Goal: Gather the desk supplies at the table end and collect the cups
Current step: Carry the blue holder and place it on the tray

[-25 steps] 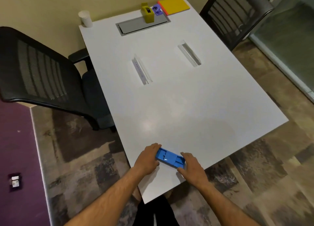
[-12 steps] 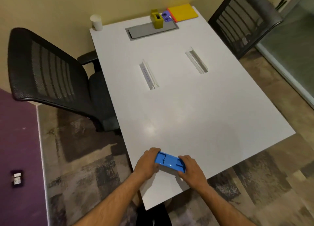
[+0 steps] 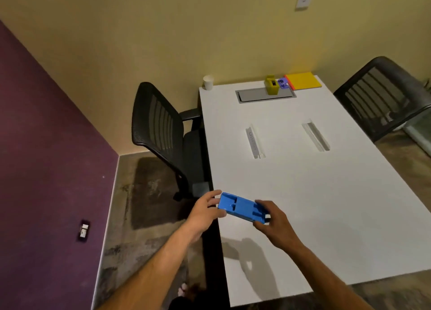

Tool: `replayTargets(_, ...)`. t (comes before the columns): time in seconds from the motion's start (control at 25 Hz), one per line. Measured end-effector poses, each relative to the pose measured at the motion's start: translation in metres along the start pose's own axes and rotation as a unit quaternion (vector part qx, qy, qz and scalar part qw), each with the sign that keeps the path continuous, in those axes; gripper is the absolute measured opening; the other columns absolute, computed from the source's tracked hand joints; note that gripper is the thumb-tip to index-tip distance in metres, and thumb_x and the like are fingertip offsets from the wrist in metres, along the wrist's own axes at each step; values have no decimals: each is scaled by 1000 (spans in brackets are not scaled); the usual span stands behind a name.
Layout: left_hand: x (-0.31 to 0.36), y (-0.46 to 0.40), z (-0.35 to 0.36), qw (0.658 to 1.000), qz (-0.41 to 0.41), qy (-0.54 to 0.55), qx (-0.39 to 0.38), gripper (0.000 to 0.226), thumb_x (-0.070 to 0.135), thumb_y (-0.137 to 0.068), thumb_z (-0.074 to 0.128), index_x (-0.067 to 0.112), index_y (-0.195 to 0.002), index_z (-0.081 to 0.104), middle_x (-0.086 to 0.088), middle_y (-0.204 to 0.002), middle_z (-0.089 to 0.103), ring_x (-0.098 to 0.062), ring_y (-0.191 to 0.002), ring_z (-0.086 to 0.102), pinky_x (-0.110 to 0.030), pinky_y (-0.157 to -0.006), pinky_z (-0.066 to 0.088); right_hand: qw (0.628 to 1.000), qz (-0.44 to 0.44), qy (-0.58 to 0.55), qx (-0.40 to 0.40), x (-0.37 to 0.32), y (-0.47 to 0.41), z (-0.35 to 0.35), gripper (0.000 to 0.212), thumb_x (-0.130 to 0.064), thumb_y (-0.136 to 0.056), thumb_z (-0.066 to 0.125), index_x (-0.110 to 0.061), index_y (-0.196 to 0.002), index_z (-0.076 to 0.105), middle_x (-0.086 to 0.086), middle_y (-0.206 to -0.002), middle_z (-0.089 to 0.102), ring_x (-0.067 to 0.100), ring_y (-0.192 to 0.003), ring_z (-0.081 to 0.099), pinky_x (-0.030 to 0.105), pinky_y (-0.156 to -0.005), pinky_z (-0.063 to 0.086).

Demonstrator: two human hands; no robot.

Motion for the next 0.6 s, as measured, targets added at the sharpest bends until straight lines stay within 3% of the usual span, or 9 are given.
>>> replayTargets(0.24, 37, -7, -79, 992, 6, 107, -71, 65, -10, -82, 68, 32, -131, 58, -5, -122, 71, -22, -112, 69, -38, -99, 55, 999, -12, -37, 30, -63, -46, 36, 60, -4, -83, 73, -25, -134, 51, -9, -127, 57, 8, -116, 58, 23, -90, 56)
replayTargets(0.6, 71, -48, -217, 994, 21, 69, -87, 58, -9, -84, 68, 26, -130, 60, -5, -116, 73, -20, -106, 71, -39, -93, 59, 985, 45, -92, 136, -155, -110, 131, 59, -6, -83, 72, -22, -136, 52, -4, -132, 57, 14, -118, 59, 32, -100, 52)
Point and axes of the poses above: each hand's wrist, its own y-axis away from the middle knuckle, its own z-axis out of the palm, x = y × z, the point moved 3 cm from there along -y, towards the middle knuckle
